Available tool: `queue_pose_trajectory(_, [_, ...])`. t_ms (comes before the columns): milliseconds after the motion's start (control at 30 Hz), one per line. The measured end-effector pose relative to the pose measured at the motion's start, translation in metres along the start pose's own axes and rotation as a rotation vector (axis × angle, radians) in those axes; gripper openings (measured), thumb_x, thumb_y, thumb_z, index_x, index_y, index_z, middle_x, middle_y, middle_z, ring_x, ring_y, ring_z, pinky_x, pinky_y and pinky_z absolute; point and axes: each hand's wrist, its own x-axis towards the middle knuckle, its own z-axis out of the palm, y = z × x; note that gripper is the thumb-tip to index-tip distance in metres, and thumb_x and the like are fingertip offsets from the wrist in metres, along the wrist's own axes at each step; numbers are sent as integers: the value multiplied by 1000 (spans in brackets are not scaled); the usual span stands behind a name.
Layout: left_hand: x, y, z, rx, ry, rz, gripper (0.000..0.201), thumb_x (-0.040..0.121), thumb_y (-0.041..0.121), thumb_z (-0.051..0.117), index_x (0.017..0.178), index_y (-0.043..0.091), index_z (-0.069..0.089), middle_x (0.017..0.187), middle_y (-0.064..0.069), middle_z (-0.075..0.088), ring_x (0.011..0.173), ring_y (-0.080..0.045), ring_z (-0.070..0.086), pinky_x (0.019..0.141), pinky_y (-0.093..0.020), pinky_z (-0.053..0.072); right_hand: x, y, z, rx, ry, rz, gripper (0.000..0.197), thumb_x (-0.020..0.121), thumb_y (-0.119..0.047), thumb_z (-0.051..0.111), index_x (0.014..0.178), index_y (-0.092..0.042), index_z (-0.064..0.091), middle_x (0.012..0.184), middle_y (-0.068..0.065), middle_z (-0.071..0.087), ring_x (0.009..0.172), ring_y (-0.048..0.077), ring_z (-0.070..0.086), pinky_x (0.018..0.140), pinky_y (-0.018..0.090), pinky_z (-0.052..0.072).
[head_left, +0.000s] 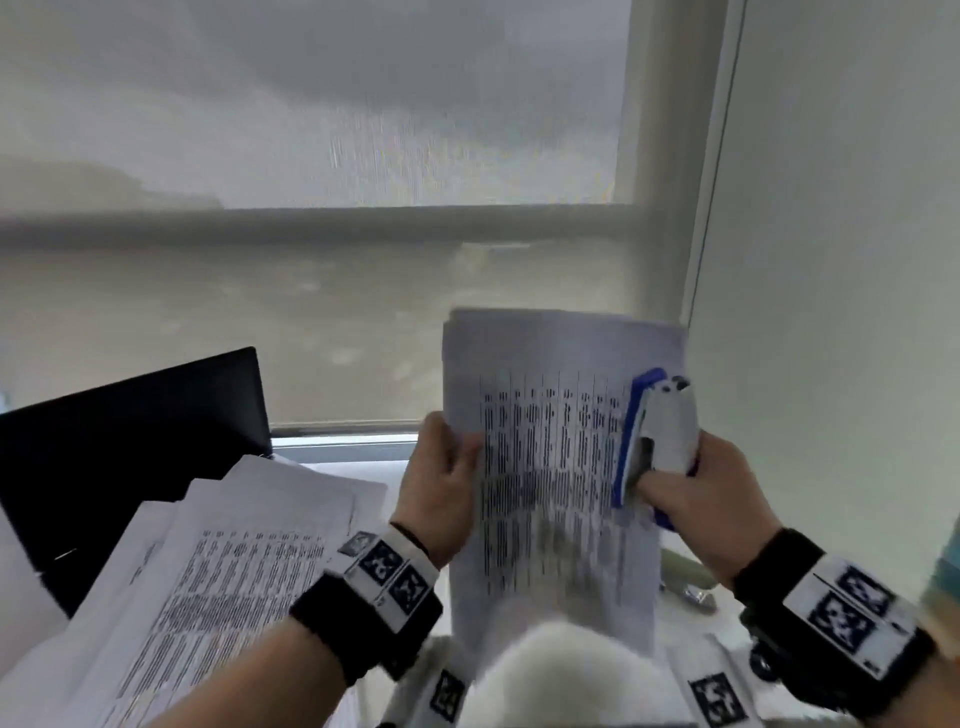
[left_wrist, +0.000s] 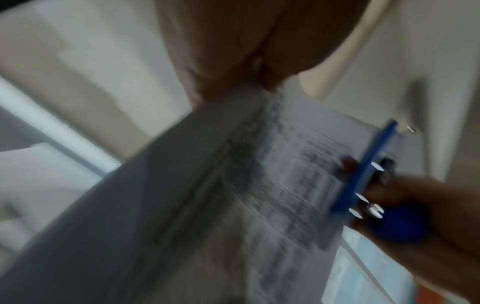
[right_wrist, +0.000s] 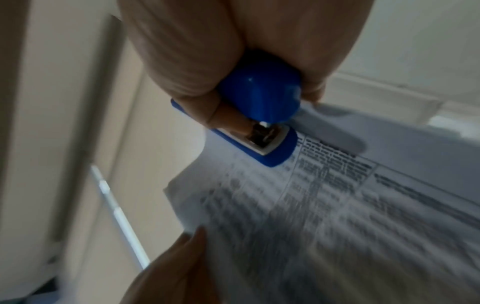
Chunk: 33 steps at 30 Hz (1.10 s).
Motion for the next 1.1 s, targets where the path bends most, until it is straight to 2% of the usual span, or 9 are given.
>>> queue_pose_trajectory(67, [-12,18,6,47,57,83,10,100,11,47,104,18,41,96,-1,61,81,-6,59,71,-24,50,-12,-9,7,25,-21,-55,21,70,1,63,67,-9,44,48,-7,41,38,6,36,39,17,32])
queue_pose_trajectory(200, [-31,13,10,90,51,53,22,98,7,50,115,12,38,93,13,50,77,12,53,71,-27,43,-30,-1,16,0,-28,1,28,78,5,63,87,-17,50,74,6,48,49,12,43,39,14,34])
queue_pose_trajectory(267, [-29,6,7,48,79,-9,27,96,5,55,115,12,37,92,9,53,77,8,54,63,-18,45,-32,7,17,6,-15,62,35,77,7,63,95,-20,49,81,10,52,53,13,47,39,12,36])
queue_pose_trajectory(367, [-26,4,3,-35,104,-61,28,95,2,56,113,13,37,92,7,58,79,-1,57,61,-10,47,-31,12,15,-32,-6,75,37,76,7,63,93,-23,49,83,11,53,55,14,48,41,14,37])
queue_pose_trajectory(533, [-23,4,4,83,46,-12,13,100,9,48,112,12,45,97,10,58,90,-10,58,77,-27,45,-28,4,17,-81,-47,34,27,76,7,61,96,-8,50,77,12,49,51,16,44,39,14,36])
queue_pose_trajectory(833, [-17,-1,-6,160,-3,-8,16,99,7,48,113,14,48,98,10,59,93,-10,56,81,-26,42,-24,0,18,-112,-84,4,34,75,17,54,84,-16,49,62,5,44,40,2,44,36,12,33])
queue_pose_trajectory(900, [-16,0,-9,175,-7,0,17,99,5,47,113,13,49,97,11,59,93,-8,57,79,-22,42,-16,5,16,-133,-32,1,30,76,10,58,76,-18,47,67,6,45,51,11,46,38,15,33])
queue_pose_trajectory(1000, [-14,-1,-12,191,-18,-5,16,98,2,47,109,14,51,91,13,60,83,4,54,67,-8,40,-1,14,13,-251,111,-3,22,72,-11,62,73,-29,49,100,8,48,87,28,50,58,25,39])
queue_pose_trajectory(1100, [-13,-1,-14,208,-33,-9,19,96,0,44,109,11,54,92,0,64,82,-12,57,64,-16,44,14,0,6,-246,284,-120,24,80,-15,69,94,-24,52,117,8,43,101,24,46,77,29,42])
